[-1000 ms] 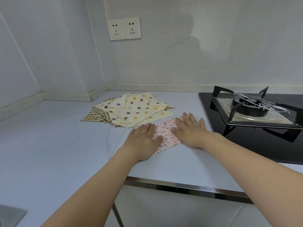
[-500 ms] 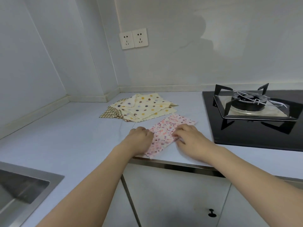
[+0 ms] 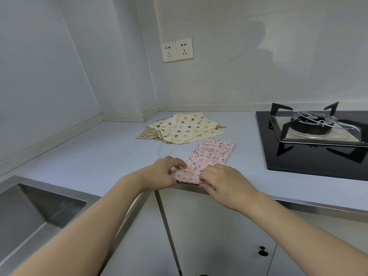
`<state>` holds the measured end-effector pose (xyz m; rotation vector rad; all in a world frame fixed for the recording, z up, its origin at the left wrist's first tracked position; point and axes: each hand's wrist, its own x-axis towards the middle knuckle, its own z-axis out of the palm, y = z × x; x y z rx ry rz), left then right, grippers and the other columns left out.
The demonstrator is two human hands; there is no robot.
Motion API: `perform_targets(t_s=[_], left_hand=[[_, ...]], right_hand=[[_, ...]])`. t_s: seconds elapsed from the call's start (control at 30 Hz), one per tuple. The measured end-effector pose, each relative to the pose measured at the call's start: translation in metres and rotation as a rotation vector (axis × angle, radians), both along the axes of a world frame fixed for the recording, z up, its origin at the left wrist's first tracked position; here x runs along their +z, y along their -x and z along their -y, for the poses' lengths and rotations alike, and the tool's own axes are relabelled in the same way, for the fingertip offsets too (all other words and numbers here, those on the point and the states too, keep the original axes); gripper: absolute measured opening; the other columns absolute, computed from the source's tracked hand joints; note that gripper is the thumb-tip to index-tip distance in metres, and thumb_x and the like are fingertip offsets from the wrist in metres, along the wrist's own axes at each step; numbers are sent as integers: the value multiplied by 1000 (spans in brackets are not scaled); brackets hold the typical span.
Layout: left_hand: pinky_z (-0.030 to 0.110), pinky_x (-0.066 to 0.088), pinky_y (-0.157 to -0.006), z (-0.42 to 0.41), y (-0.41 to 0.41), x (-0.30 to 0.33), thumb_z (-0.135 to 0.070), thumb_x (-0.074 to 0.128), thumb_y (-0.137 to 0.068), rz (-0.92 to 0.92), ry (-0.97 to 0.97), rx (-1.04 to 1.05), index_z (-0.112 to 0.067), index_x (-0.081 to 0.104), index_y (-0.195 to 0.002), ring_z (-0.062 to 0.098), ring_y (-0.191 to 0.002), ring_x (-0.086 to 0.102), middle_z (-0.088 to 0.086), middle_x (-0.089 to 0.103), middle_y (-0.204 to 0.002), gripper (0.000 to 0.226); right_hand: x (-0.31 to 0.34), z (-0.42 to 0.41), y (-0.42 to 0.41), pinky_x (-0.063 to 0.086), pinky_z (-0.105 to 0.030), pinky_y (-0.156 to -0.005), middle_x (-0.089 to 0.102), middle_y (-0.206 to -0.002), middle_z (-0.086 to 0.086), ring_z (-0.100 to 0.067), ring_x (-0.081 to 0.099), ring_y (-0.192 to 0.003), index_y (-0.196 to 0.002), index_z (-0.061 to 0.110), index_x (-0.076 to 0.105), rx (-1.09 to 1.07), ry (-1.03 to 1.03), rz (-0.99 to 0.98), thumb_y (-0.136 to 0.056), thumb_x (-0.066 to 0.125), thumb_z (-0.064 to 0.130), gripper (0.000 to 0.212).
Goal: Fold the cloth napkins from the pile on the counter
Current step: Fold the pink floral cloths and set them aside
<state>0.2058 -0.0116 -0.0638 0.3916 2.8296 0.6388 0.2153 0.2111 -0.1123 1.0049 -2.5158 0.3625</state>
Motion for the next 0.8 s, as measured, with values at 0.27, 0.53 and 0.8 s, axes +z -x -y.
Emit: perform_targets(t_s=[0.27,0.53,0.8], left_hand=[[36,39,-104,4,5,-12,-33,64,-90,-299,37,-108,-28,70,-106,9,-116,45,-12,54,-122,18],[22,42,-68,-12,16,7,-27,61,-92,-55,-213,-35,-18,70,-80,6,-72,57,-1,65,-82,18],[31,36,-67,-56,85,4,-29,55,-95,-88,-526,193,3,56,-90,17,-68,43,6,46,-73,32]], right_hand=[[26,-18,-4,47,-35,-77,70,-100,5,-20,62,-88,-107,25,61,-55,-128,142,-101,39,36,25],[59,-37,30,60,-37,-75,72,-75,-4,-25,72,-78,-84,18,67,-112,304,845,-91,65,19,7],[62,-56,98,52,-26,-64,72,-80,-1,-13,67,-71,-89,13,70,-250,498,775,-91,65,22,11]])
